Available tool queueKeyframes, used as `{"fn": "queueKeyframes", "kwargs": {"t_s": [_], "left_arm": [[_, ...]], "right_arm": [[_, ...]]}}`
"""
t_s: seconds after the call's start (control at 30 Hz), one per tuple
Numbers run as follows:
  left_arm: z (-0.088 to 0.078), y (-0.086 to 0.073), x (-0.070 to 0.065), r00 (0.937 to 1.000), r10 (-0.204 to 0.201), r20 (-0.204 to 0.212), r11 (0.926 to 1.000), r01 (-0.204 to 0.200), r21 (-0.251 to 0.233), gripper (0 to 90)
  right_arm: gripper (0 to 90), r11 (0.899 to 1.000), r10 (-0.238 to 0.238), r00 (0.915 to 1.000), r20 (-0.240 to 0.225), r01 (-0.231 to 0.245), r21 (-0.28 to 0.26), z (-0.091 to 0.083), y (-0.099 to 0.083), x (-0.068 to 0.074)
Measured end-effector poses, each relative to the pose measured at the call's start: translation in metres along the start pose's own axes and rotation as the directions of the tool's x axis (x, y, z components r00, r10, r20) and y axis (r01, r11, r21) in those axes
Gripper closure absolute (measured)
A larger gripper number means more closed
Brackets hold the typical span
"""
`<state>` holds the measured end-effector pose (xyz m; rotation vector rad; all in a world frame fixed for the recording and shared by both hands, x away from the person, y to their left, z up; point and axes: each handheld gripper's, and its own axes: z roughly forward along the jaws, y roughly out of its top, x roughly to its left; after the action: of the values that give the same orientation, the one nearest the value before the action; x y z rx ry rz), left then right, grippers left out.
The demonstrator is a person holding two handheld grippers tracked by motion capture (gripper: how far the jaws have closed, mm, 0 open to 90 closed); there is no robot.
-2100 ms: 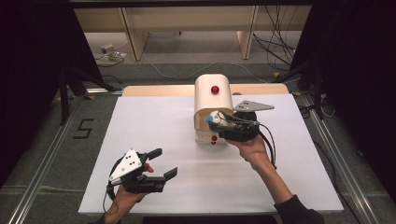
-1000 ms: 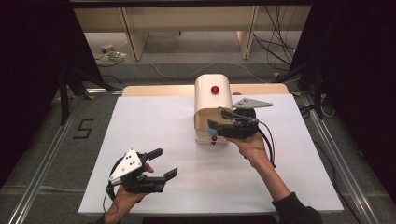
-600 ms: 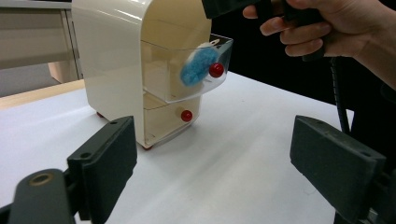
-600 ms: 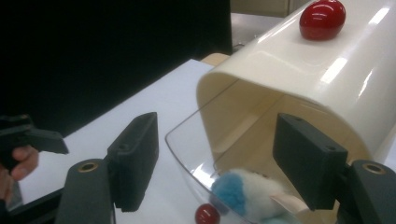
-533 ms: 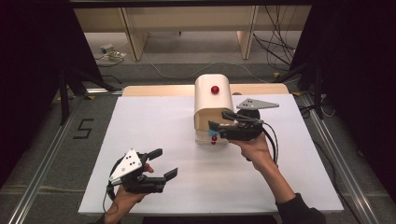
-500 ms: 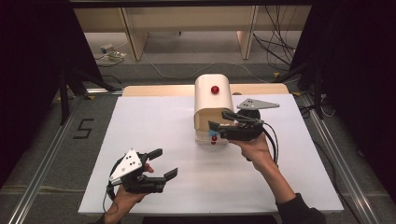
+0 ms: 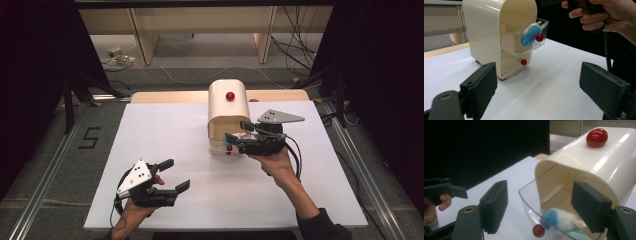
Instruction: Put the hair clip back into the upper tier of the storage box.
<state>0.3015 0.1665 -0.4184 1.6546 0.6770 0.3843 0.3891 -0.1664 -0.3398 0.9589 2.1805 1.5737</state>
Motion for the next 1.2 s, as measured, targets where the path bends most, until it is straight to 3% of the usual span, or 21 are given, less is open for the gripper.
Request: {"fn": "queueKeyframes", "kwargs": {"t_s": [0.53,1.1,1.2], "left_arm": [[0.000,0.000,0.000,1.0000,-0.002,0.003,1.0000,0.002,-0.001,14.4],[0.000,0.000,0.000,1.0000,-0.004,0.002,1.0000,0.004,0.001,14.4],[0.000,0.000,0.000,1.0000,-0.004,0.002,1.0000,0.004,-0.001,14.4]], "right_arm": [[30.0,1.000,-0.007,1.0000,-0.007,0.006,-0.031,-0.005,-0.009,0.005],[30.1,0.997,-0.031,0.9994,0.017,0.032,-0.067,-0.012,-0.025,0.011],[30.1,0.996,-0.051,0.9981,0.035,0.054,-0.072,-0.014,-0.028,0.013]]}}
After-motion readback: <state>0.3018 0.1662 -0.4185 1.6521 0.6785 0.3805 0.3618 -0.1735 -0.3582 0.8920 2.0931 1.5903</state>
